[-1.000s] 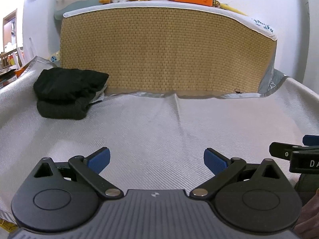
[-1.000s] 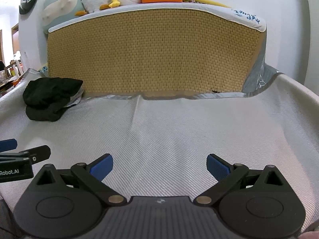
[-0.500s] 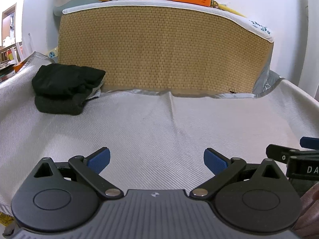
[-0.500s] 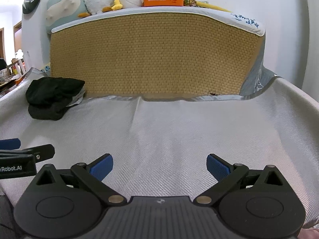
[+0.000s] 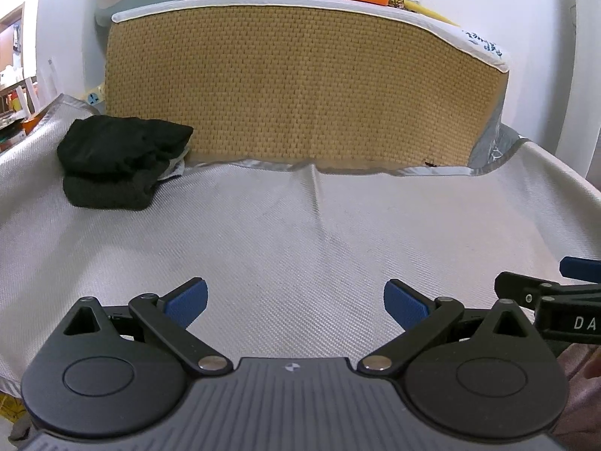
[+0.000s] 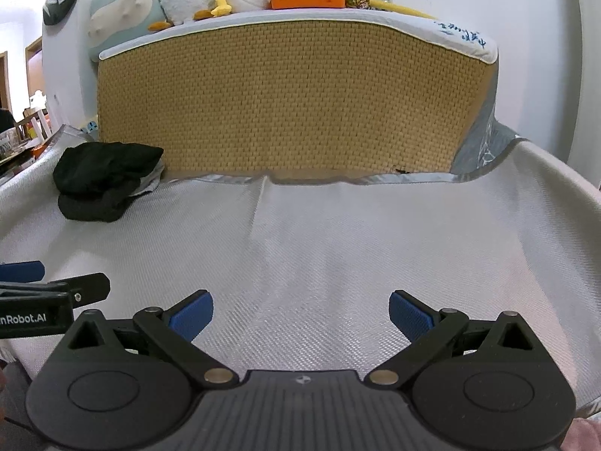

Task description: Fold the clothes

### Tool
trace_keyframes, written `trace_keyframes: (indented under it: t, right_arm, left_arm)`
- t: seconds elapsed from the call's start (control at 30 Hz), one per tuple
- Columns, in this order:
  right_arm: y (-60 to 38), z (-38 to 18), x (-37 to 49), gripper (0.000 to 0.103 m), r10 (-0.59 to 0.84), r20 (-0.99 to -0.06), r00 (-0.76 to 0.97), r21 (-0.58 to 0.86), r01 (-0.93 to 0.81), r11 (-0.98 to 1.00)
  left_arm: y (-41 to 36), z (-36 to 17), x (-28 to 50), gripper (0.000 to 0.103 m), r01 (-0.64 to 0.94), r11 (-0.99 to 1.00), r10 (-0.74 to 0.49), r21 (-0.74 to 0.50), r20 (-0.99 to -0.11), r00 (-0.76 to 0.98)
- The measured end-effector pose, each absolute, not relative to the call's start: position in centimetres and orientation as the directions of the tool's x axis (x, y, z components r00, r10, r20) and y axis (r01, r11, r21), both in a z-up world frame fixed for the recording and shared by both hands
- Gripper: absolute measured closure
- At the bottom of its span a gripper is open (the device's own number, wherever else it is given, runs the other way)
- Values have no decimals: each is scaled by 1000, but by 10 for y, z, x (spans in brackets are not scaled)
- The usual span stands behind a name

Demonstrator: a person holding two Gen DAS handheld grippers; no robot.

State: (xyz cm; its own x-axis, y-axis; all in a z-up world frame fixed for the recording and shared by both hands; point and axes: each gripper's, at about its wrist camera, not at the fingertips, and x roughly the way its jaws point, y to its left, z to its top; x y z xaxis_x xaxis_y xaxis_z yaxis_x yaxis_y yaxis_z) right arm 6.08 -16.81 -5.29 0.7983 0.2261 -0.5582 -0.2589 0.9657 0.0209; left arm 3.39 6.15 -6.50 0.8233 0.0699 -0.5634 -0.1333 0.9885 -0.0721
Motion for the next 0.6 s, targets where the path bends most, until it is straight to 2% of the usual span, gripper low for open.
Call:
trace_keyframes:
  t: [0.6]
  right_arm:
    - [-172, -60, 58, 2, 197, -589, 784, 22, -229, 973]
  left_arm:
    - [55, -71, 30, 0, -132, 988, 56, -83, -601, 797]
